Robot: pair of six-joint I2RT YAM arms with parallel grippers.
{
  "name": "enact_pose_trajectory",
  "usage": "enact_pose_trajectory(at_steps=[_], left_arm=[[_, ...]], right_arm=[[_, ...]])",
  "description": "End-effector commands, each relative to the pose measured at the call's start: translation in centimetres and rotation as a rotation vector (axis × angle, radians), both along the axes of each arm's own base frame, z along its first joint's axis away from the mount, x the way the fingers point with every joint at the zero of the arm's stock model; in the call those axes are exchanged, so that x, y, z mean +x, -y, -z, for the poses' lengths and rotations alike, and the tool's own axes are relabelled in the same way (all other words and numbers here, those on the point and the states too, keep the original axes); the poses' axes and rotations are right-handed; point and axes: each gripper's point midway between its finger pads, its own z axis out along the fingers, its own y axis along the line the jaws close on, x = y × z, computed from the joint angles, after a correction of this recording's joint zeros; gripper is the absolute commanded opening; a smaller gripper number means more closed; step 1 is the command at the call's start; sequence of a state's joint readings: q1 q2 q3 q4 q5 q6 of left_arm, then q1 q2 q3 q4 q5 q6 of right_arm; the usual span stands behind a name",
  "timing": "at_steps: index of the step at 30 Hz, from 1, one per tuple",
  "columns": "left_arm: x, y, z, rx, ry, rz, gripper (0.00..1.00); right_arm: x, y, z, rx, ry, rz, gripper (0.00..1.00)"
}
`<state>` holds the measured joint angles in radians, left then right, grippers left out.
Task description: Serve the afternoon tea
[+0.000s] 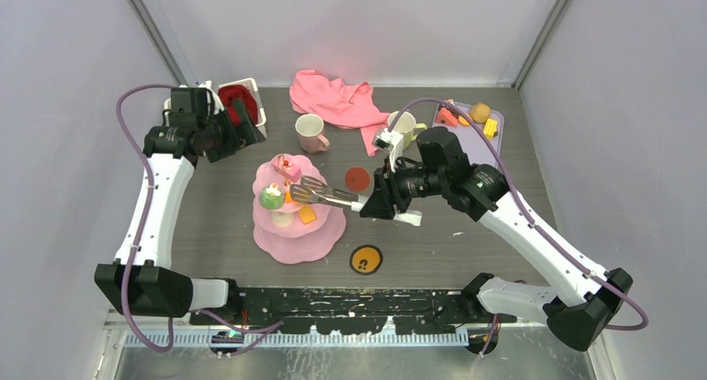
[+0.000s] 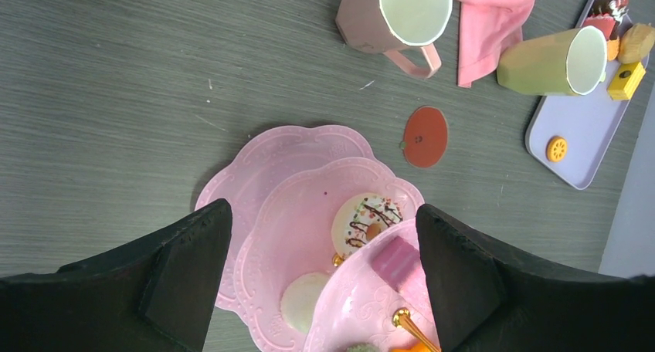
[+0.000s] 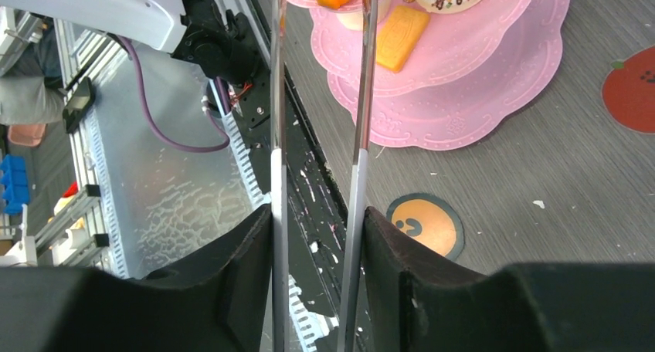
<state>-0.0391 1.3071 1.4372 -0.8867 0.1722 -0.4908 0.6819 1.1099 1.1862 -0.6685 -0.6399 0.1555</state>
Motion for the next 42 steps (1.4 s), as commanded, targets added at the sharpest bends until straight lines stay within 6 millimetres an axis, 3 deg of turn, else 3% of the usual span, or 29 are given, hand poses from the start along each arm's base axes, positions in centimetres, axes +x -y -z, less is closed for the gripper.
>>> enact_pose_trajectory(at_steps=[1, 10, 18, 21, 26, 32, 36, 42], left_arm=[[0.8, -0.1, -2.1, -0.006, 0.073, -0.006, 0.88], [0.7, 0.0, -2.2, -0.009, 0.075, -0.004, 0.88], [0.6, 0.1, -1.8, -0.015, 0.068, -0.001, 0.88], [0.4, 0.0, -1.9, -0.011, 0.071, -0.003, 0.88], [0.3, 0.0, -2.1, -0.007, 0.077, 0.000, 0.88], [0.2, 0.0, -1.8, -0.006, 0.071, 0.007, 0.88], [0.1, 0.1, -1.3, -0.005, 0.059, 0.009, 0.88], [-0.5, 0.3, -2.1, -0.019, 0.088, 0.021, 0.88]], right_arm=[[0.6, -0.2, -3.9, 0.079, 0.135, 0.008, 0.50], [1.3, 1.2, -5.2, 0.062, 0.217, 0.087, 0.51], [3.5, 3.7, -6.9, 0.002, 0.342, 0.252, 0.47], [5.0, 5.6, -7.5, -0.027, 0.397, 0.382, 0.44], [8.8, 10.7, -7.2, -0.101, 0.399, 0.627, 0.40], [12.2, 16.6, -5.0, -0.121, 0.296, 0.843, 0.36], [13.9, 21.0, -1.8, -0.170, 0.176, 1.032, 0.35], [14.7, 26.1, 3.3, -0.294, 0.076, 1.243, 0.33]])
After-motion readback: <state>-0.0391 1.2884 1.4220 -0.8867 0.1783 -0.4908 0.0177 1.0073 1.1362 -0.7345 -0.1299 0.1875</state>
